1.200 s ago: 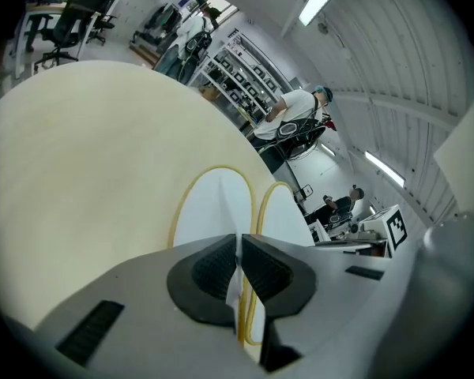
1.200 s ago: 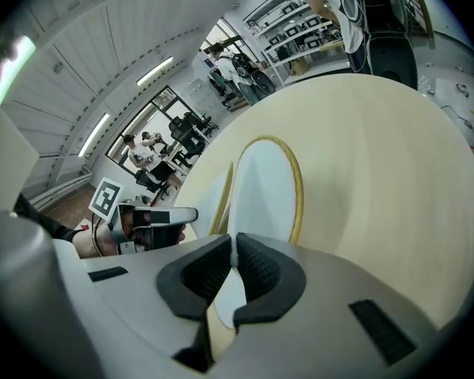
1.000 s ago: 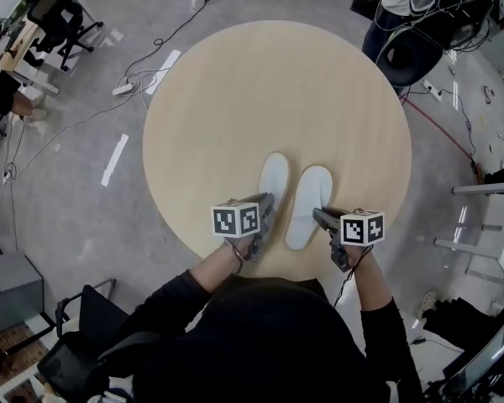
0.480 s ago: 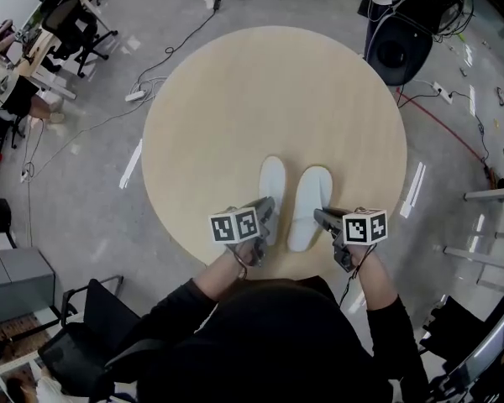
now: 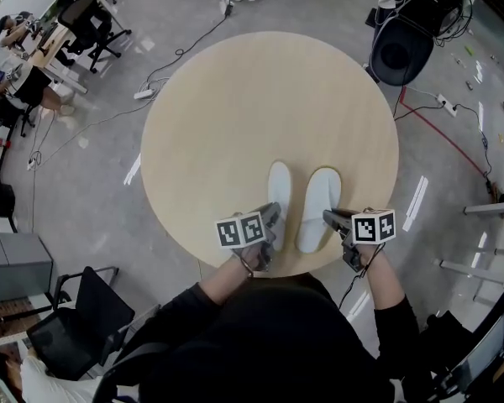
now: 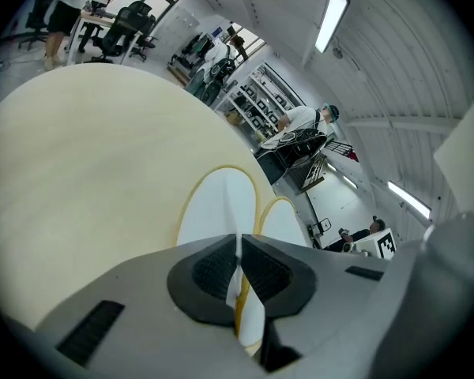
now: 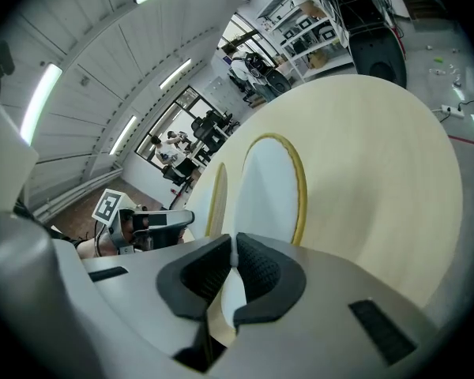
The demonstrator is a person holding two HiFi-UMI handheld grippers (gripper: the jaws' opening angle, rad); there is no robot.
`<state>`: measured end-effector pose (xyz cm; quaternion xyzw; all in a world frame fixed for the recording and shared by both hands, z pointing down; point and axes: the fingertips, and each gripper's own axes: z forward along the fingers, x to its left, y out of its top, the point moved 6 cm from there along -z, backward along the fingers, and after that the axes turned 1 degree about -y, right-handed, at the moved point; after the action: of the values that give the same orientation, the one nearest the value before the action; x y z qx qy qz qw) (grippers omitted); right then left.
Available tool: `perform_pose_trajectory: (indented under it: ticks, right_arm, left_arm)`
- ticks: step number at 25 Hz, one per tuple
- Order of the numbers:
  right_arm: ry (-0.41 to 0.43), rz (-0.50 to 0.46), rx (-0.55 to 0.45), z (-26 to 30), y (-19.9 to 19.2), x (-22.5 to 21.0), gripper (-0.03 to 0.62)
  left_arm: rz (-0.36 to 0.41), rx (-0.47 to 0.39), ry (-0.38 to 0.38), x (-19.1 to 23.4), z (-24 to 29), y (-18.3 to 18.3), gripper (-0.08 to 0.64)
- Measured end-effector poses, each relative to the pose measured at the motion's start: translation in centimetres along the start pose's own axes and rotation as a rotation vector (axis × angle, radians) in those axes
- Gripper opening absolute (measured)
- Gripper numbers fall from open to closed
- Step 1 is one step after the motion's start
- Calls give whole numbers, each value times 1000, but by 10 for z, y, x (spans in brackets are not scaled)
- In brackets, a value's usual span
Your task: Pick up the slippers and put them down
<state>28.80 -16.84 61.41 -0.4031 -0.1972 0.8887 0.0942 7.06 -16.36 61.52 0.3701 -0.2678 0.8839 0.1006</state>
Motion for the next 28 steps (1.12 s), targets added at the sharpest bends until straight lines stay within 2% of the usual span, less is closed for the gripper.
perform_pose_trajectory:
  ticks: [3,10,16,21,24,28]
  right_arm:
    - [-21,11,-13,-9,-1,-5,31]
    - [-109,33,-9,-6,-11,8,31]
    - [-150,47,-32,0,1,24,31]
    - [-165,50,-4,-1,4,19,31]
    - [-158,62,-2,-2,9,3,31]
    - [-116,82,4,3,16,-16,31]
  left_arm:
    - [3,14,-20,-4,-3,-3,35]
    - [-2,43,-73,18,-17,6,35]
    - [-29,85,-134,31,-1,10,35]
    - [-39,115,-134,28,5,11,35]
    - [-81,103,-129,23,10,14,35]
    - [-82,80,-76,15,31,17,35]
